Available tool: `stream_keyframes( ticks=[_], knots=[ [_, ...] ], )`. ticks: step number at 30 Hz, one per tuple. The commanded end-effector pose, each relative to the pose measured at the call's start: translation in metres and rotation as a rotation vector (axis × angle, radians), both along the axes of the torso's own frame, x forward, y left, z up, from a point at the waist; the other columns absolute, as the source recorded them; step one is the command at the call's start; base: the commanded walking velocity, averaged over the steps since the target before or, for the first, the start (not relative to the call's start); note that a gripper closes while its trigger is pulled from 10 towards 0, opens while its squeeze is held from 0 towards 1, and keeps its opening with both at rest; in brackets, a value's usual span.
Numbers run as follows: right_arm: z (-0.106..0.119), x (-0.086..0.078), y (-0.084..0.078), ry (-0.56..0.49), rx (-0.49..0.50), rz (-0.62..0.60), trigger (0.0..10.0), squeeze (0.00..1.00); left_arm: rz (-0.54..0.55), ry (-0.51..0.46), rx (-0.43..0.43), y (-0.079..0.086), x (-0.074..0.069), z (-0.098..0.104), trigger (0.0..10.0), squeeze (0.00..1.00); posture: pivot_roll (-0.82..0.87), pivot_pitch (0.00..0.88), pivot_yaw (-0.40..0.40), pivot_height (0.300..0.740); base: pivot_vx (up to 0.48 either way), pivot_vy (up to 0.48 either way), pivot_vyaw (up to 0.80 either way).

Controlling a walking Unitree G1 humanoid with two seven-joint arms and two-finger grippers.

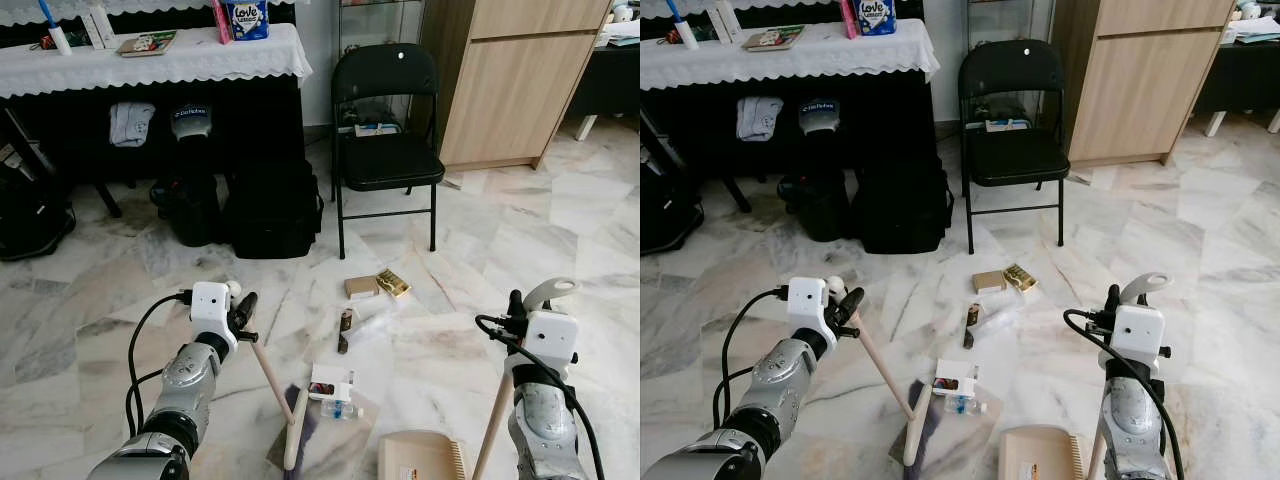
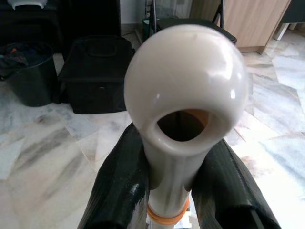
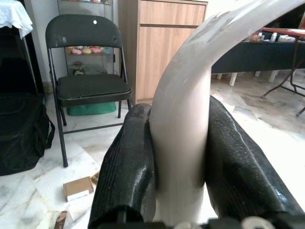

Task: Sweep floor

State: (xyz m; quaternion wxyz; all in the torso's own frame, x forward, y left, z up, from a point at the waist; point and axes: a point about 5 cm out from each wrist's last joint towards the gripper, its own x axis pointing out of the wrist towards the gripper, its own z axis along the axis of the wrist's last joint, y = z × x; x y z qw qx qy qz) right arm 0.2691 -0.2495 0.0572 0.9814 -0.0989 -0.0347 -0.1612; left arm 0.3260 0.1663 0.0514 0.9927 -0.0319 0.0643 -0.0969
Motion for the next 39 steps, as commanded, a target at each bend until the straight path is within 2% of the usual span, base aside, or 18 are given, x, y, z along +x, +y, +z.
stream_keyframes(
  ticks=[1, 9, 11, 16, 18, 23, 27, 28, 29, 39],
  knots=[
    [0.009, 0.004, -0.001, -0.053, -0.02, 0.003, 10.0, 0.0, 0.024, -0.034, 0.004, 0.005, 0.004, 0.008, 10.0, 0.0, -0.02, 0.0, 0.048, 0.74, 0.0, 0.0, 0.0],
    [0.001, 0.003, -0.001, -0.01, -0.07, 0.007, 10.0, 0.0, 0.035, -0.034, 0.0, 0.005, 0.004, 0.007, 10.0, 0.0, -0.01, 0.0, 0.044, 0.74, 0.0, 0.0, 0.0],
    [0.0, 0.003, 0.0, 0.002, -0.108, 0.017, 10.0, 0.0, 0.042, -0.034, -0.001, 0.006, 0.004, 0.007, 10.0, 0.0, -0.01, 0.0, 0.043, 0.74, 0.0, 0.0, 0.0],
    [-0.002, 0.006, 0.007, 0.018, -0.14, 0.069, 10.0, 0.0, 0.049, -0.036, -0.001, 0.008, 0.004, 0.007, 10.0, 0.0, -0.01, 0.0, 0.046, 0.74, 0.0, 0.0, 0.0],
    [-0.002, 0.009, 0.013, 0.026, -0.192, 0.115, 10.0, 0.0, 0.051, -0.036, -0.001, 0.009, 0.004, 0.007, 10.0, 0.0, -0.01, 0.0, 0.046, 0.74, 0.0, 0.0, 0.0],
    [-0.002, 0.011, 0.017, 0.022, -0.224, 0.135, 10.0, 0.0, 0.054, -0.035, 0.001, 0.01, 0.004, 0.007, 10.0, 0.0, -0.01, 0.0, 0.048, 0.74, 0.0, 0.0, 0.0],
    [-0.002, 0.013, 0.013, 0.021, -0.146, 0.079, 10.0, 0.0, 0.058, -0.035, 0.002, 0.011, 0.004, 0.008, 10.0, 0.0, -0.01, 0.0, 0.049, 0.74, 0.0, 0.0, 0.0],
    [-0.002, 0.013, 0.008, 0.012, -0.074, 0.032, 10.0, 0.0, 0.058, -0.036, 0.002, 0.011, 0.004, 0.008, 10.0, 0.0, 0.0, 0.0, 0.05, 0.74, 0.0, 0.0, 0.0],
    [-0.003, 0.013, 0.006, 0.01, -0.051, 0.018, 10.0, 0.0, 0.059, -0.036, 0.002, 0.011, 0.004, 0.008, 10.0, 0.0, 0.0, 0.0, 0.05, 0.74, 0.0, 0.0, 0.0],
    [-0.011, 0.011, -0.005, 0.044, 0.071, -0.075, 10.0, 0.0, 0.059, -0.037, -0.001, 0.01, 0.005, 0.008, 10.0, 0.0, 0.0, 0.0, 0.05, 0.74, 0.0, 0.0, 0.0]
  ],
)
